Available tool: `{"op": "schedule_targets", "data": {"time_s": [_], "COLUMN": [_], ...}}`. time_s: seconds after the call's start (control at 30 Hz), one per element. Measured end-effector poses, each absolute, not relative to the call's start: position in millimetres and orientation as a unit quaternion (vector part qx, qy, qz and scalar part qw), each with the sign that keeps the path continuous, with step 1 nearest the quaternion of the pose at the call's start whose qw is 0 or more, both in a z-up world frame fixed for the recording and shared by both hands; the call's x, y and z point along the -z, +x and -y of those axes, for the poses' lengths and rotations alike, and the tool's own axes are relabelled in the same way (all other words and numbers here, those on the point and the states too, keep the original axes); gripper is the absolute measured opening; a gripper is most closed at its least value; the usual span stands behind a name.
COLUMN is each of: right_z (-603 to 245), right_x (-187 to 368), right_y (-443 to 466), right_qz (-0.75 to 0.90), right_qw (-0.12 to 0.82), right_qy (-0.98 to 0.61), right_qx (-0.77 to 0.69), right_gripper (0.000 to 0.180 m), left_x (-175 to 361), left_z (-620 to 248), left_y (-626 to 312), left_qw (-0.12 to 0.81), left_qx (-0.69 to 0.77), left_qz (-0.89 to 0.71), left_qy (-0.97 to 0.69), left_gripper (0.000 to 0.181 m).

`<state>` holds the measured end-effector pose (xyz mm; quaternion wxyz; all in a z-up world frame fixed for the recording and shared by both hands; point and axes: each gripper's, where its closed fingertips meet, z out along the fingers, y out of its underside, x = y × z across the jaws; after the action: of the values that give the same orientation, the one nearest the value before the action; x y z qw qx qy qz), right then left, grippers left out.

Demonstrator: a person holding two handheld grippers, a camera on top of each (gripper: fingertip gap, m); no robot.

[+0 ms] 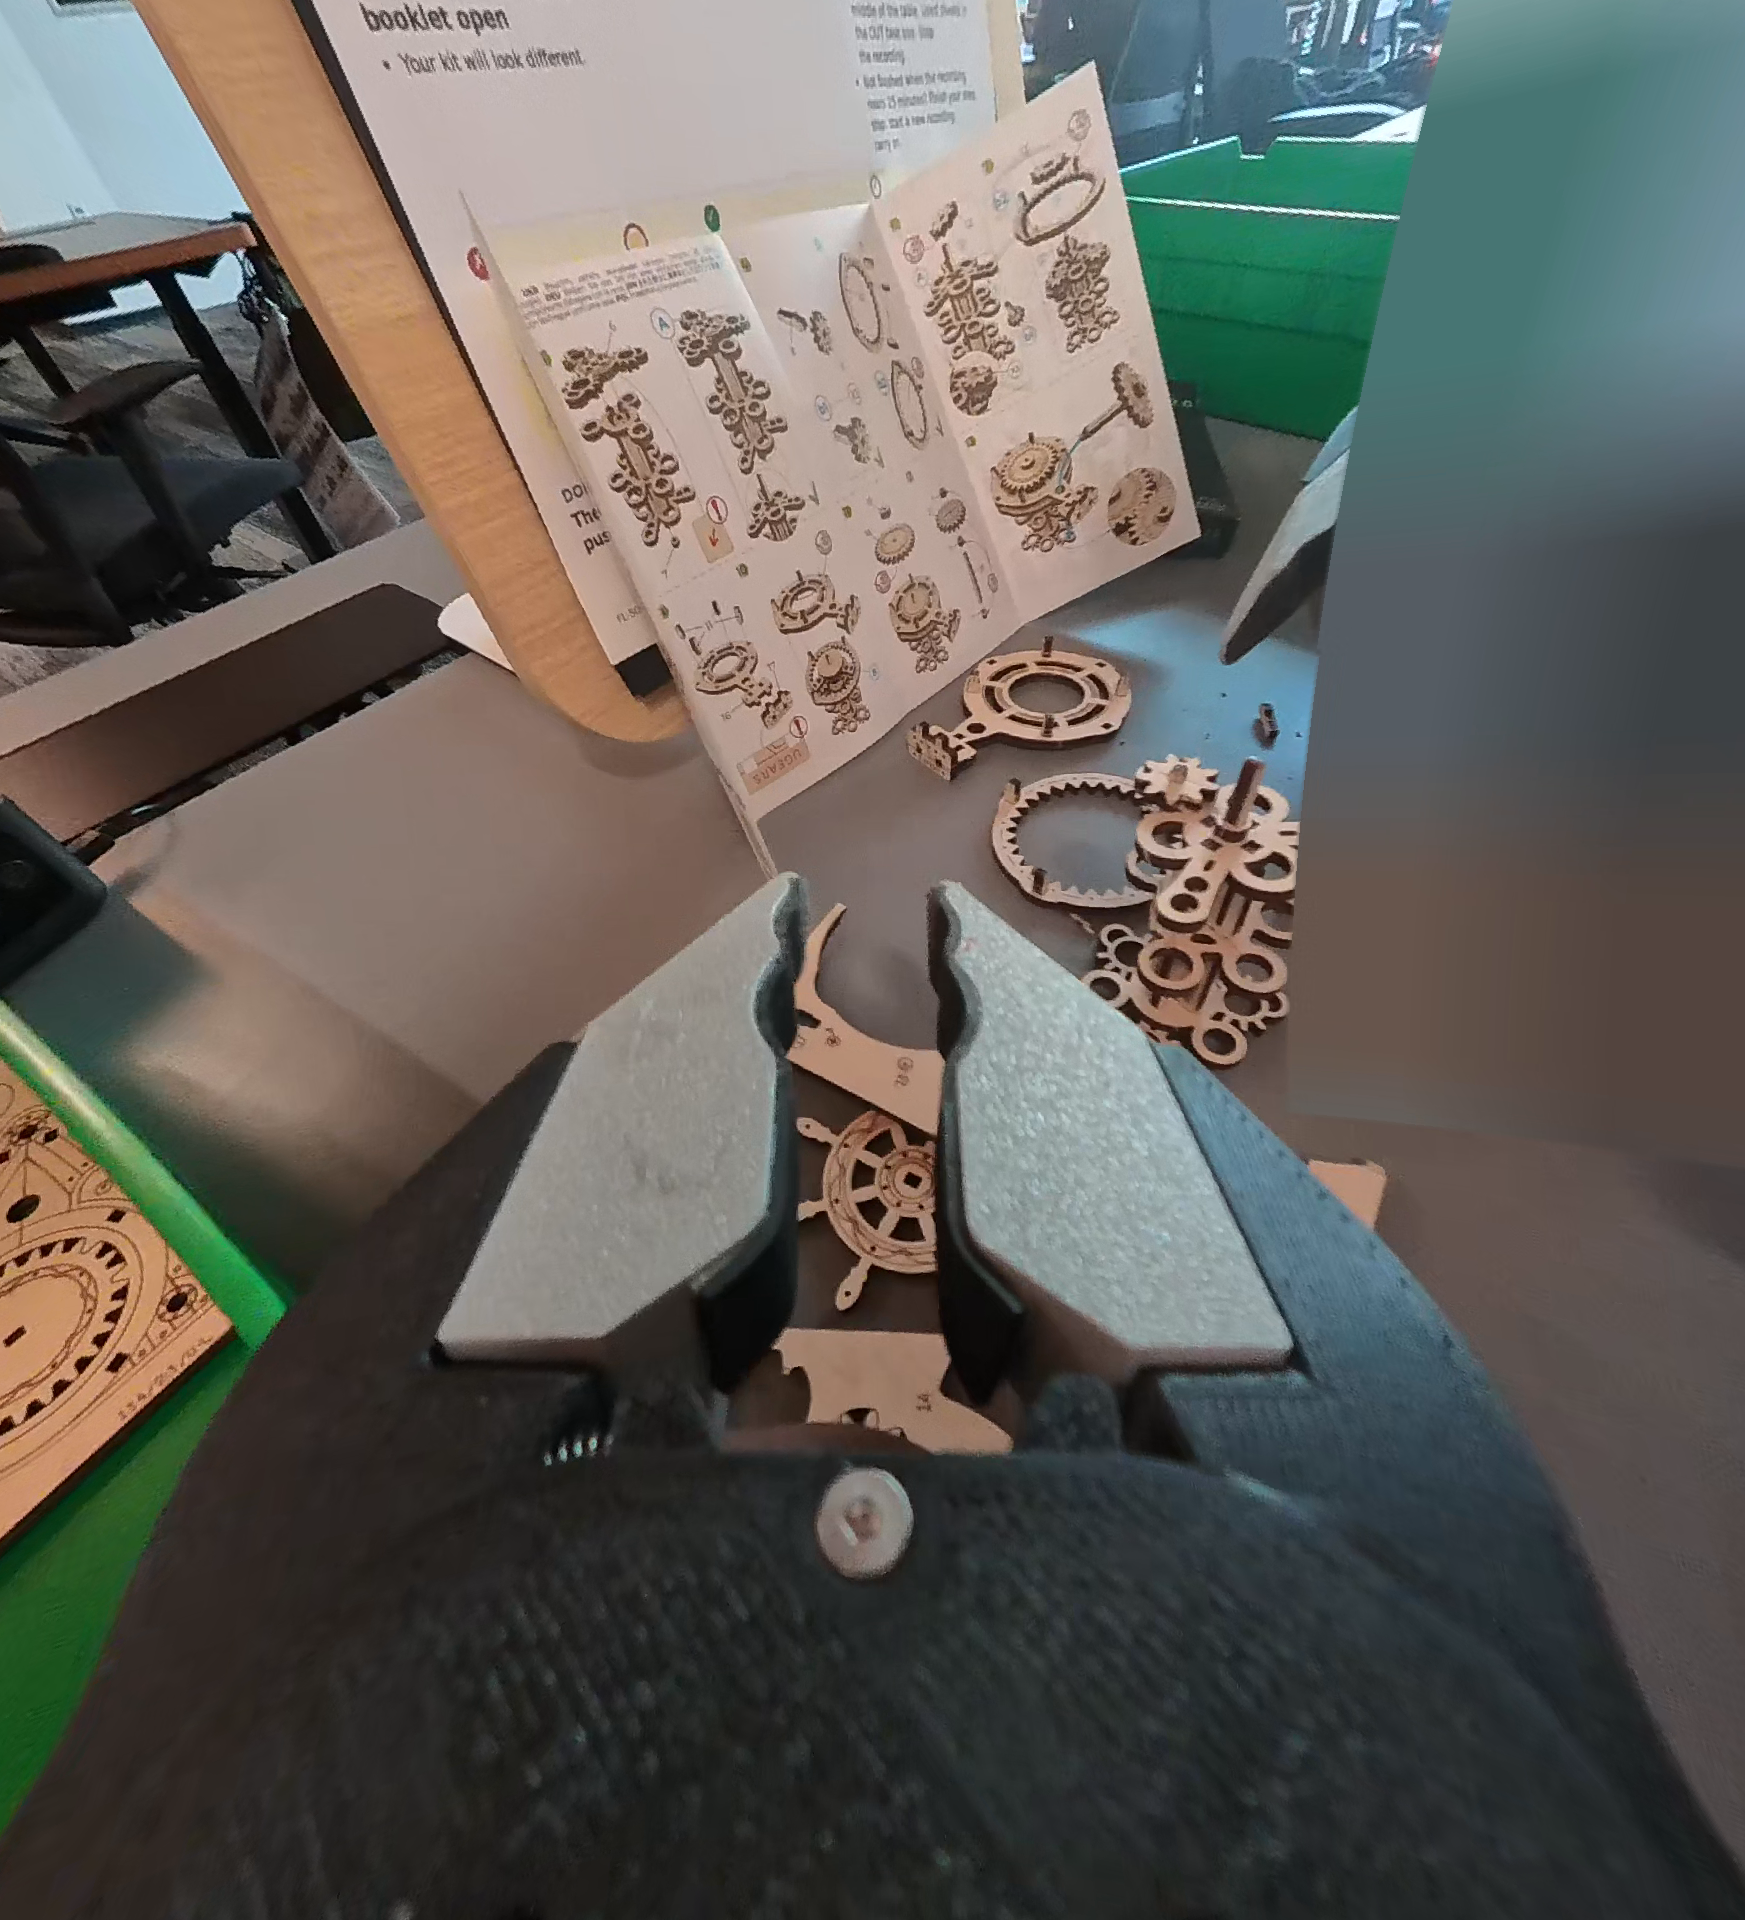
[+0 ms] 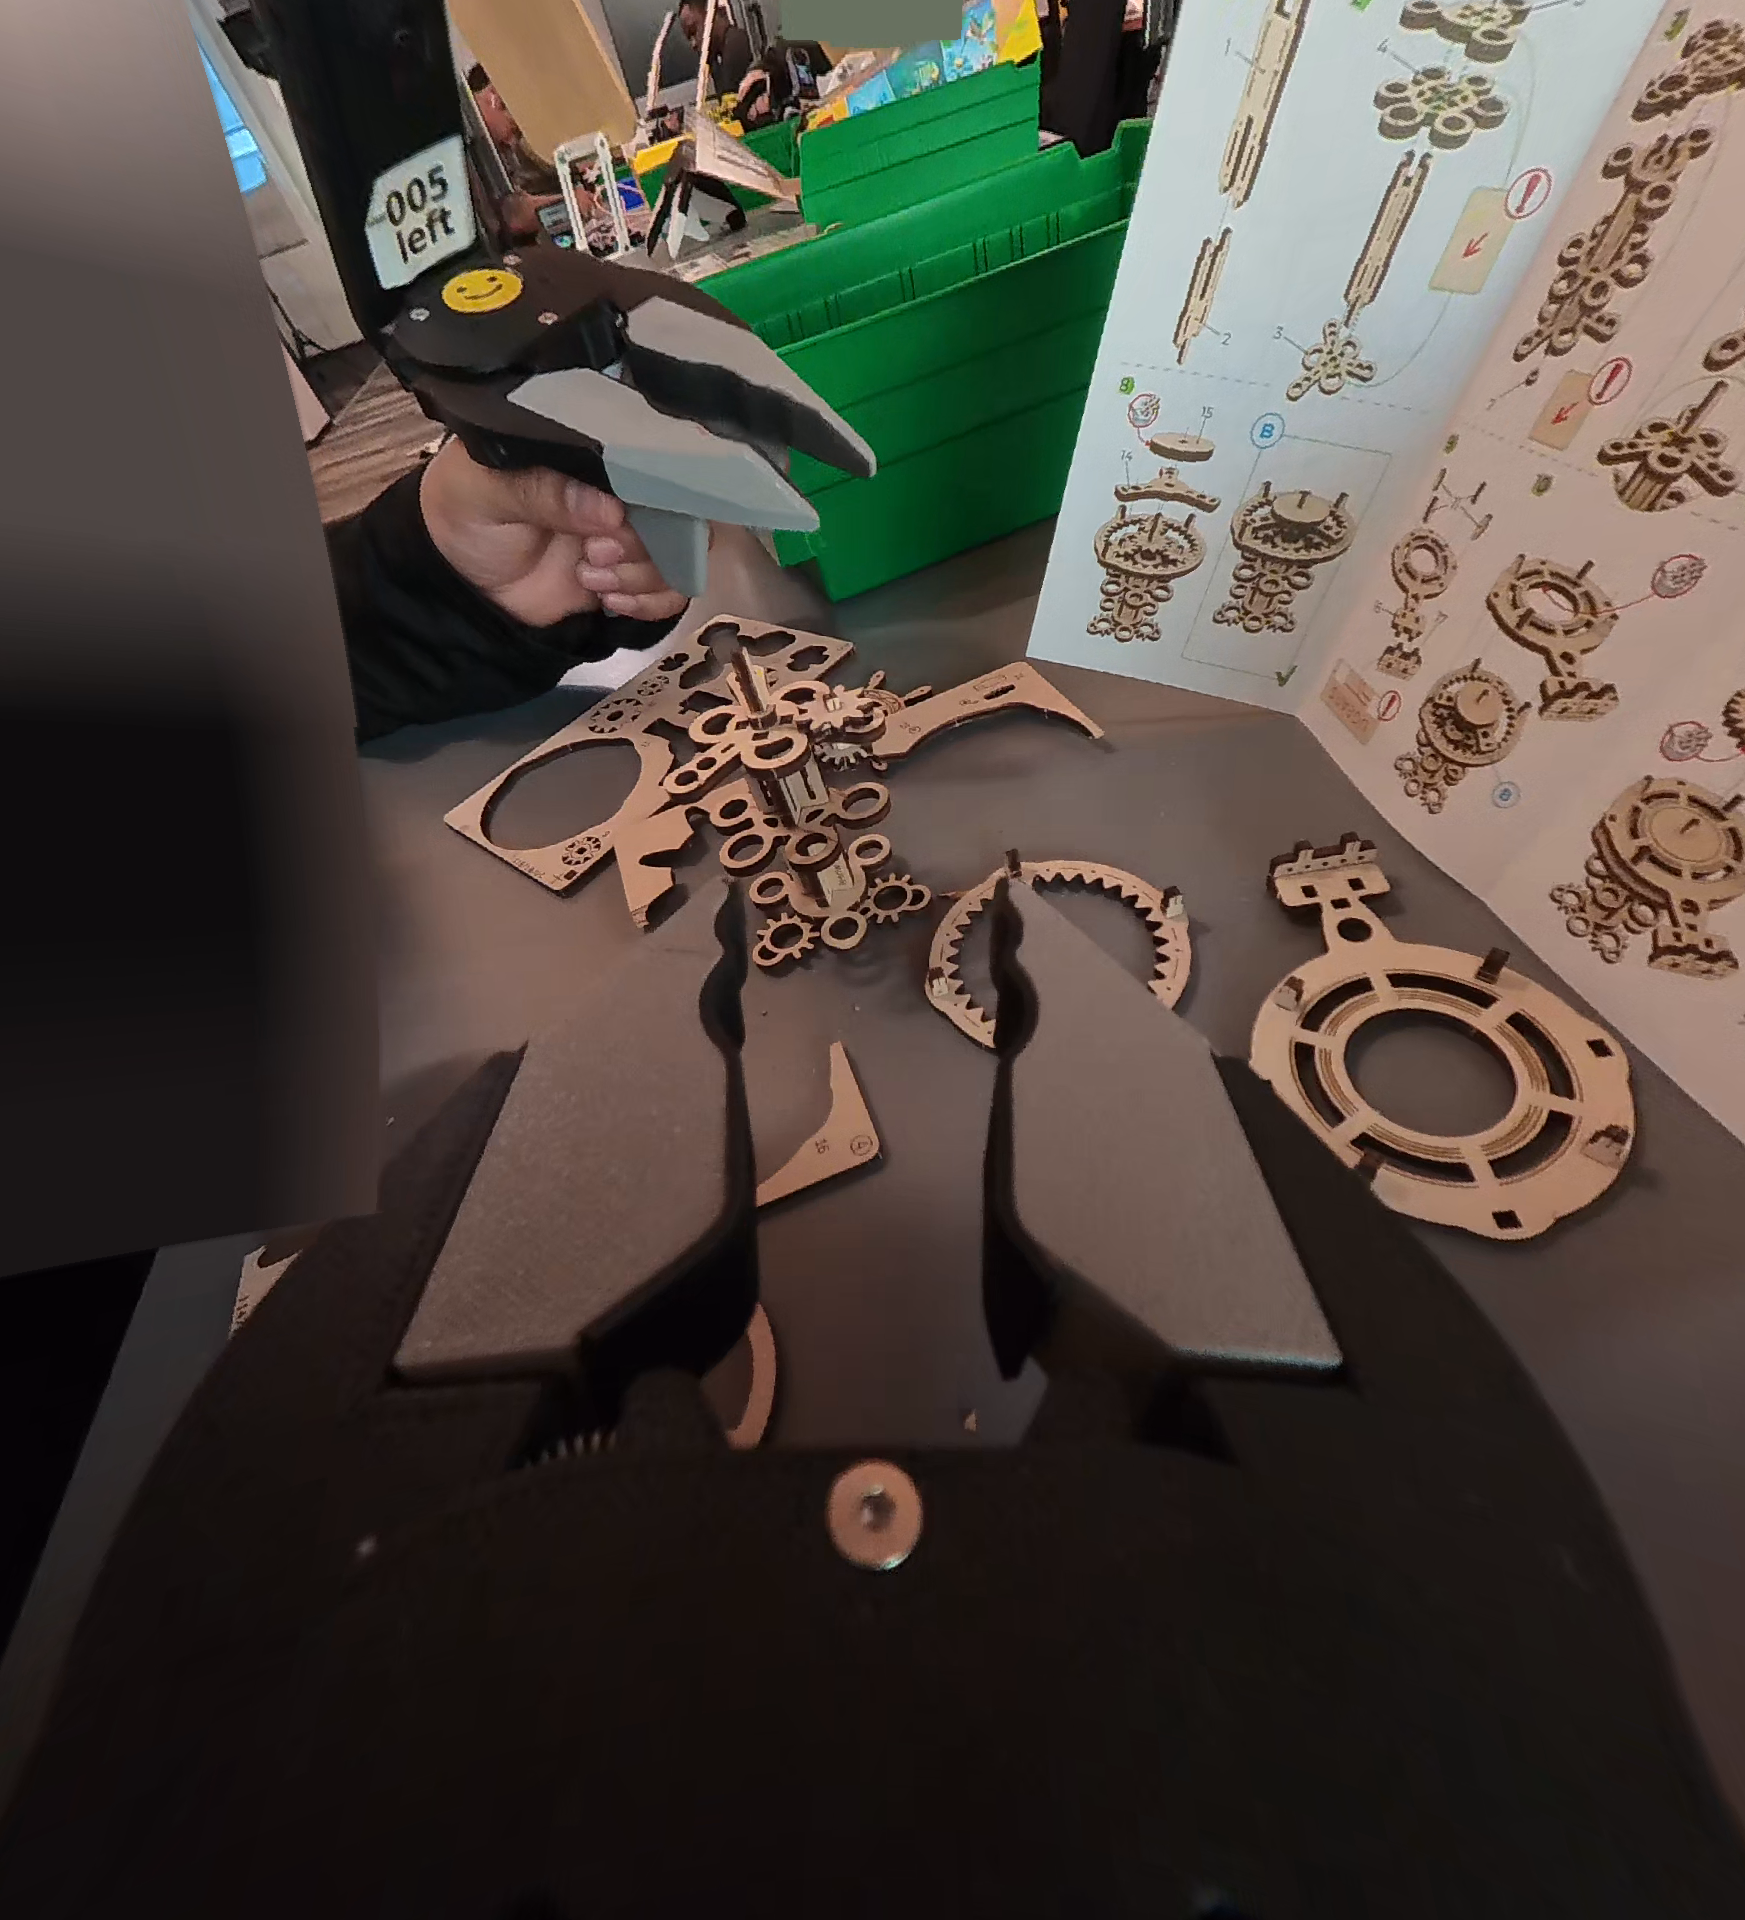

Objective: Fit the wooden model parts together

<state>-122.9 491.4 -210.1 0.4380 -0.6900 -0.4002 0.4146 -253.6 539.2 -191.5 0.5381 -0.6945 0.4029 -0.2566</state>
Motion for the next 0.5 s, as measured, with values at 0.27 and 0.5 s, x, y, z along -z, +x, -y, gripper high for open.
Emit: {"op": "schedule_targets", "data": {"time_s": [0.27,0.5], "right_z": [-492,-491], "right_x": [212,214], "right_y": [-124,-125], "right_qz": [0.402,0.409], "right_qw": [0.435,0.434], "right_qy": [-0.693,-0.694], "right_qx": [-0.41,-0.404], "right_gripper": [0.043,0.042], "left_x": [193,198], "left_z": [-540,-518], "left_y": [-255,-238], "left_qw": [0.537,0.497], "left_qx": [0.255,0.305], "left_qz": [-0.403,-0.444], "left_qy": [-0.696,-0.681], "left_gripper": [0.02,0.021]}}
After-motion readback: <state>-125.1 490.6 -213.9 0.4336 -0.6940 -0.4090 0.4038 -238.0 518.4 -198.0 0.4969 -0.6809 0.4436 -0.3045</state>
